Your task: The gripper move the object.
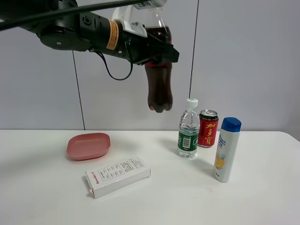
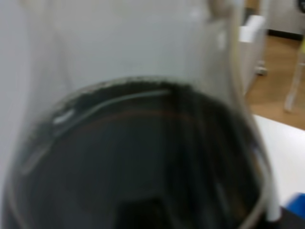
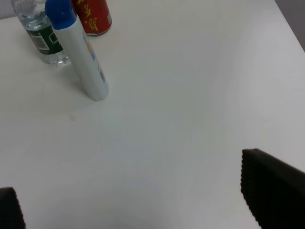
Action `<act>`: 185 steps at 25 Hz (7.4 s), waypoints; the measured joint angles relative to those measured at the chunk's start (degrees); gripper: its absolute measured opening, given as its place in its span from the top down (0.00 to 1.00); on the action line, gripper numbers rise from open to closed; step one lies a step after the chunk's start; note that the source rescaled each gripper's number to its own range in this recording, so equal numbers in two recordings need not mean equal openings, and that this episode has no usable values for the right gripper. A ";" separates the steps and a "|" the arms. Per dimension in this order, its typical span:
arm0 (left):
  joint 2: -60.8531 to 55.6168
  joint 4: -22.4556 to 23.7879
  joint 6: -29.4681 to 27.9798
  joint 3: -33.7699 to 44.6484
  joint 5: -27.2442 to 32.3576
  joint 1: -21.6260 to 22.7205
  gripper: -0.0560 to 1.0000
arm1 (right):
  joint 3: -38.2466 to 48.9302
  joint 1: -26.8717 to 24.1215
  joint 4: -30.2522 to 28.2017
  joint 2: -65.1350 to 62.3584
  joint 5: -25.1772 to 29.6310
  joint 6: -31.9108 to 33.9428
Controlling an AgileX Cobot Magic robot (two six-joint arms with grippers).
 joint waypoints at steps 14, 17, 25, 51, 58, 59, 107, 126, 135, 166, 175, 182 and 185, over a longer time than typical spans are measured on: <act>0.05 -3.33 -3.65 -1.11 23.09 8.37 0.94 | 0.00 0.00 0.00 0.00 0.00 0.00; 0.05 -3.96 -3.03 -1.04 24.12 10.62 0.94 | 0.00 0.00 0.00 0.00 0.00 0.00; 0.05 -8.28 0.52 3.23 20.89 20.79 0.94 | 0.00 0.00 0.00 0.00 0.00 0.00; 5.19 -23.65 34.31 16.83 -14.35 39.43 0.94 | 0.00 0.00 0.00 0.00 0.00 0.00; 5.60 -25.18 34.71 17.01 -14.43 39.84 0.94 | 0.00 0.00 0.00 0.00 0.00 0.00; 5.96 -26.67 34.91 17.06 -14.49 39.84 0.94 | 0.00 0.00 0.00 0.00 0.00 0.00; 11.16 -30.36 44.24 20.19 -21.26 39.66 0.93 | 0.00 0.00 0.00 0.00 0.00 0.00; 5.48 -31.23 44.41 20.00 -22.10 39.66 0.00 | 0.00 0.00 0.00 0.00 0.00 0.00; -2.72 -31.07 43.69 20.00 -18.45 39.66 0.00 | 0.00 0.00 0.00 0.00 0.00 0.00; -66.71 -75.86 69.16 20.00 80.10 39.55 0.00 | 0.00 0.00 0.00 0.00 0.00 0.00; -77.18 -77.26 69.16 20.00 90.87 39.55 0.02 | 0.00 0.00 0.00 0.00 0.00 0.00; -89.48 -83.61 70.29 24.97 90.90 39.55 0.02 | 0.00 0.00 0.00 0.00 0.00 0.00; -95.51 -84.11 70.54 29.65 90.96 39.55 0.02 | 0.00 0.00 0.00 0.00 0.00 0.00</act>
